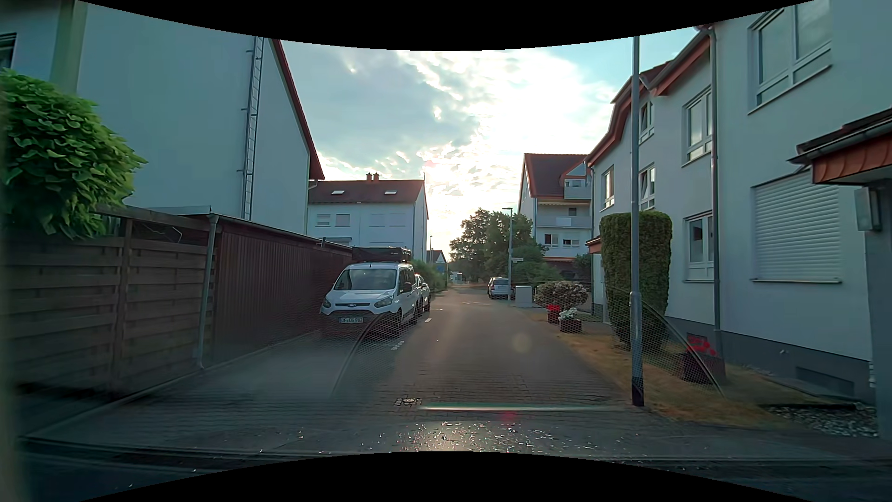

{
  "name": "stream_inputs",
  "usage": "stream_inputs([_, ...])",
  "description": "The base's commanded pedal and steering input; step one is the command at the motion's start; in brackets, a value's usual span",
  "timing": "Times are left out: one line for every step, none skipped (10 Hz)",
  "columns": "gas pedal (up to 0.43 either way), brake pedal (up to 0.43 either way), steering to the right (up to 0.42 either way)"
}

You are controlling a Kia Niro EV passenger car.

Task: Follow the waypoints while adhering to traffic rules and regulations

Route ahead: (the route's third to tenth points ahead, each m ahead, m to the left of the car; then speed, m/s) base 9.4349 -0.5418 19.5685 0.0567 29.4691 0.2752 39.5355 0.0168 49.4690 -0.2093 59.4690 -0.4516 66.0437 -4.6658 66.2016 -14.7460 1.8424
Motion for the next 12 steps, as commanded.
stream_inputs([0.047, 0.000, -0.115])
stream_inputs([0.067, 0.000, -0.122])
stream_inputs([0.087, 0.000, -0.123])
stream_inputs([0.087, 0.000, -0.123])
stream_inputs([0.098, 0.000, -0.122])
stream_inputs([0.138, 0.000, -0.119])
stream_inputs([0.138, 0.000, -0.109])
stream_inputs([0.138, 0.000, -0.094])
stream_inputs([0.138, 0.000, -0.075])
stream_inputs([0.138, 0.000, -0.056])
stream_inputs([0.138, 0.000, -0.042])
stream_inputs([0.138, 0.000, -0.036])
